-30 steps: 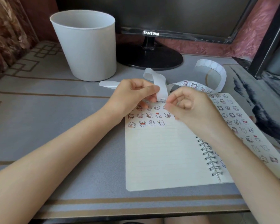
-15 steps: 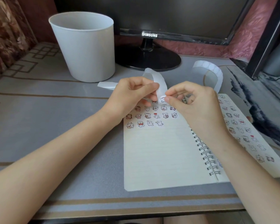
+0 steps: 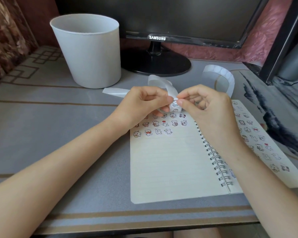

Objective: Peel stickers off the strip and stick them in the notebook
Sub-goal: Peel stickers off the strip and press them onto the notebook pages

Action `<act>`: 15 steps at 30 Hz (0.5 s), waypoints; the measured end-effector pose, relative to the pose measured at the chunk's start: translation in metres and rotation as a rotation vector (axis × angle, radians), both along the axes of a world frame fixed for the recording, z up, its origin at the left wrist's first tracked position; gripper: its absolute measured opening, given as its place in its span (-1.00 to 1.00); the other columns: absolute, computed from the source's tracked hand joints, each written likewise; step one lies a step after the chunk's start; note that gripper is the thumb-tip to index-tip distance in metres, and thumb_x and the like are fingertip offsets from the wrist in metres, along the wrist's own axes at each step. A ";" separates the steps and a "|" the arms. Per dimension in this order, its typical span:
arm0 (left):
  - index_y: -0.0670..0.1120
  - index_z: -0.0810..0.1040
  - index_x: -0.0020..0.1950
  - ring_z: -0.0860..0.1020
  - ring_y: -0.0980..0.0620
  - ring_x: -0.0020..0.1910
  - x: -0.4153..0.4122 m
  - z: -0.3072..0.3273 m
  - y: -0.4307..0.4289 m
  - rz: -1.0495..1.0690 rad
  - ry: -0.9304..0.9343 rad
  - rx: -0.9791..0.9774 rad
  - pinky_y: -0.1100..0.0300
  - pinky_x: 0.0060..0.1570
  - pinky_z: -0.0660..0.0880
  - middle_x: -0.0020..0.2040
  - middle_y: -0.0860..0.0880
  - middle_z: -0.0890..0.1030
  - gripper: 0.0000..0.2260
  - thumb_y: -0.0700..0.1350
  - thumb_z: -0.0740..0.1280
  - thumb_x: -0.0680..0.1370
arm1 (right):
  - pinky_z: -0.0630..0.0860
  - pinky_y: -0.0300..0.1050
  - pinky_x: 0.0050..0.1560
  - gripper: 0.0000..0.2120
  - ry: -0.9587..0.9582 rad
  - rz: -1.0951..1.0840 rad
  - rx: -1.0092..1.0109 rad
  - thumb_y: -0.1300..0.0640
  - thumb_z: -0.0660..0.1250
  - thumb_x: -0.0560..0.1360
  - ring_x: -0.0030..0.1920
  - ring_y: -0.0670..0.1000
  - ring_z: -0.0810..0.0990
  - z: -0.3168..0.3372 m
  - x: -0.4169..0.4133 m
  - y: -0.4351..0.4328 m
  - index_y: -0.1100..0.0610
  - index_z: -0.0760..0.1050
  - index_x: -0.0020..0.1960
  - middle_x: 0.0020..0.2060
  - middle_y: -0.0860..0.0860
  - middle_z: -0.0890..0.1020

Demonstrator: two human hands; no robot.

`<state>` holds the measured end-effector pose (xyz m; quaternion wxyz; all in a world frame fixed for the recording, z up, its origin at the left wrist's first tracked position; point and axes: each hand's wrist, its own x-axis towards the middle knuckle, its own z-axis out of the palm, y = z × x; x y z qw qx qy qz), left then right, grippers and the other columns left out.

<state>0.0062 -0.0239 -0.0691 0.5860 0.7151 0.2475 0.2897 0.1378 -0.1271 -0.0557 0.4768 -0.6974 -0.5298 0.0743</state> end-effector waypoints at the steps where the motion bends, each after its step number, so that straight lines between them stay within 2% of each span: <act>1: -0.27 0.63 -0.03 0.58 0.14 -0.29 0.000 0.000 0.000 -0.001 0.002 0.005 0.35 -0.22 0.52 -0.24 -0.16 0.63 -0.87 -0.21 0.35 0.53 | 0.48 -0.36 -0.23 -0.95 -0.007 0.003 -0.001 0.20 0.44 0.44 -0.24 -0.13 0.59 0.000 0.000 0.000 0.07 0.62 -0.12 -0.29 -0.16 0.63; 9: -0.17 0.66 -0.07 0.62 0.13 -0.28 0.000 0.001 -0.001 0.006 0.003 -0.037 0.35 -0.23 0.52 -0.26 -0.10 0.66 -0.92 -0.19 0.38 0.50 | 0.35 -0.49 -0.27 -0.95 -0.074 -0.001 -0.010 0.21 0.46 0.42 -0.37 -0.28 0.51 0.000 -0.002 -0.001 0.12 0.62 -0.12 -0.39 -0.21 0.55; 15: -0.19 0.66 -0.07 0.65 0.12 -0.27 0.000 0.003 -0.002 0.007 -0.006 -0.067 0.33 -0.18 0.57 -0.24 -0.10 0.68 -0.92 -0.21 0.39 0.49 | 0.33 -0.49 -0.33 -0.94 -0.022 0.006 -0.012 0.21 0.47 0.41 -0.43 -0.26 0.47 0.001 -0.002 -0.002 0.12 0.61 -0.15 -0.43 -0.19 0.52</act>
